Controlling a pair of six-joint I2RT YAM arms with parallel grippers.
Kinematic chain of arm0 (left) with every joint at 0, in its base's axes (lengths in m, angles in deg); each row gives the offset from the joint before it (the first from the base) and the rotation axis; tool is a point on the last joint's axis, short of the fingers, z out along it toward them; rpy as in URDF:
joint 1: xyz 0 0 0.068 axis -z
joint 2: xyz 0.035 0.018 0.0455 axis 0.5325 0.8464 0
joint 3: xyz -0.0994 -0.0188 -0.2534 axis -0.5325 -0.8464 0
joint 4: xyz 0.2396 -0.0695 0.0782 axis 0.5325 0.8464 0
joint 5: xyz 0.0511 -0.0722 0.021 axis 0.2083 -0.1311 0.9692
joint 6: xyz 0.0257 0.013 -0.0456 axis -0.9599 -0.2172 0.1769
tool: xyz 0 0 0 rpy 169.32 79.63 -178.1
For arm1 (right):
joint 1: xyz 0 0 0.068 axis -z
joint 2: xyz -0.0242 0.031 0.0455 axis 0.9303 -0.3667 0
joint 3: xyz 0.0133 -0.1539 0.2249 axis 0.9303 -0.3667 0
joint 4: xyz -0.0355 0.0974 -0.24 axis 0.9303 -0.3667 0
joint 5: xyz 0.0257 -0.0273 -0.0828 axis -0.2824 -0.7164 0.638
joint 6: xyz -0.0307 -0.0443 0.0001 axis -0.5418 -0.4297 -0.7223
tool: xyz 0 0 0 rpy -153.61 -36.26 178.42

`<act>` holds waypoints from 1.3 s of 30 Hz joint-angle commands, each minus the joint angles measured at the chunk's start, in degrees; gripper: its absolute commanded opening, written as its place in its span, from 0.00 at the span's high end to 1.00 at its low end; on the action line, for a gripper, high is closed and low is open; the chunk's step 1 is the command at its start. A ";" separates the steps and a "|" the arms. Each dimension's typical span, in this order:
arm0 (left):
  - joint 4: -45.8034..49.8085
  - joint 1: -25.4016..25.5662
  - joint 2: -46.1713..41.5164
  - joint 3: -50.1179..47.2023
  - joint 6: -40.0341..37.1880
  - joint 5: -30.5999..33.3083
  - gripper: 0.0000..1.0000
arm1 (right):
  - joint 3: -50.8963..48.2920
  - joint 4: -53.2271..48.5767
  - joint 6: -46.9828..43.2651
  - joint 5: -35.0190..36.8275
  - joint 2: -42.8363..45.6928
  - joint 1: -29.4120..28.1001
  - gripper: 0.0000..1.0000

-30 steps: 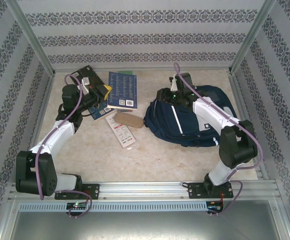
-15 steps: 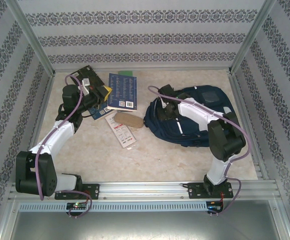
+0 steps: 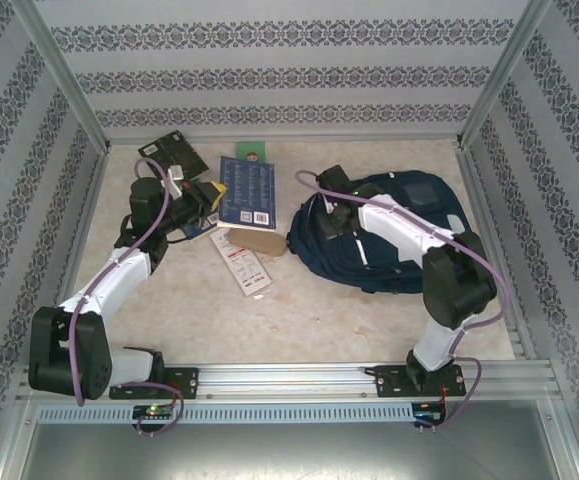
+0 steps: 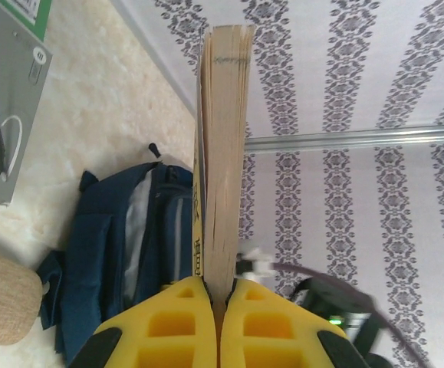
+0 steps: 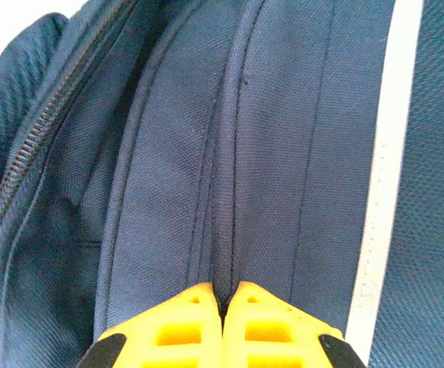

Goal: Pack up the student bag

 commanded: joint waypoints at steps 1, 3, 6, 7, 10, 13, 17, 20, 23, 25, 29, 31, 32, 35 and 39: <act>-2.30 4.19 -0.54 -0.46 -2.21 3.96 1.00 | 5.86 -1.16 0.44 -2.20 6.47 2.00 1.00; -3.31 6.78 0.61 -0.65 -2.40 7.00 1.00 | 8.74 -2.77 0.60 -3.83 7.75 2.85 1.00; -5.45 10.93 2.60 -0.79 -2.13 11.66 1.00 | 11.81 -3.83 1.94 -6.90 9.39 4.76 1.00; -6.26 12.35 3.35 -0.69 -1.95 12.99 1.00 | 12.44 -3.73 2.68 -8.59 9.94 5.59 1.00; -8.76 17.30 6.81 0.01 -0.82 17.90 1.00 | 14.35 -3.09 5.45 -15.67 11.68 8.50 1.00; -12.62 21.86 11.29 1.03 0.44 21.60 1.00 | 15.42 -1.74 6.64 -21.73 13.37 10.25 1.00; -17.15 26.86 17.83 4.06 1.46 25.21 1.00 | 16.11 -0.90 8.53 -27.41 14.54 12.17 1.00; -21.90 29.37 23.43 7.31 2.73 25.53 1.00 | 15.79 -0.56 10.23 -29.89 15.06 13.38 1.00; -26.17 31.67 28.80 10.76 4.14 25.42 1.00 | 14.76 0.62 12.25 -31.89 15.83 14.64 1.00; -27.93 33.15 31.77 12.73 4.99 25.63 1.00 | 14.37 0.78 12.82 -32.28 16.22 15.22 1.00; -30.54 36.03 35.66 15.76 5.80 27.53 1.00 | 13.89 0.84 13.52 -32.96 16.56 16.09 1.00; -30.06 37.33 37.20 17.54 5.64 28.55 1.00 | 13.39 1.42 14.24 -33.68 16.65 16.43 1.00; -29.74 38.01 38.07 18.38 5.45 28.94 1.00 | 13.17 1.84 14.59 -34.13 16.58 16.56 1.00; -26.51 39.59 40.97 21.95 4.11 30.33 1.00 | 12.56 3.18 15.96 -35.79 16.47 16.72 1.00; -25.18 41.41 46.39 27.50 3.32 31.38 1.00 | 12.66 5.14 18.28 -38.47 16.06 16.70 1.00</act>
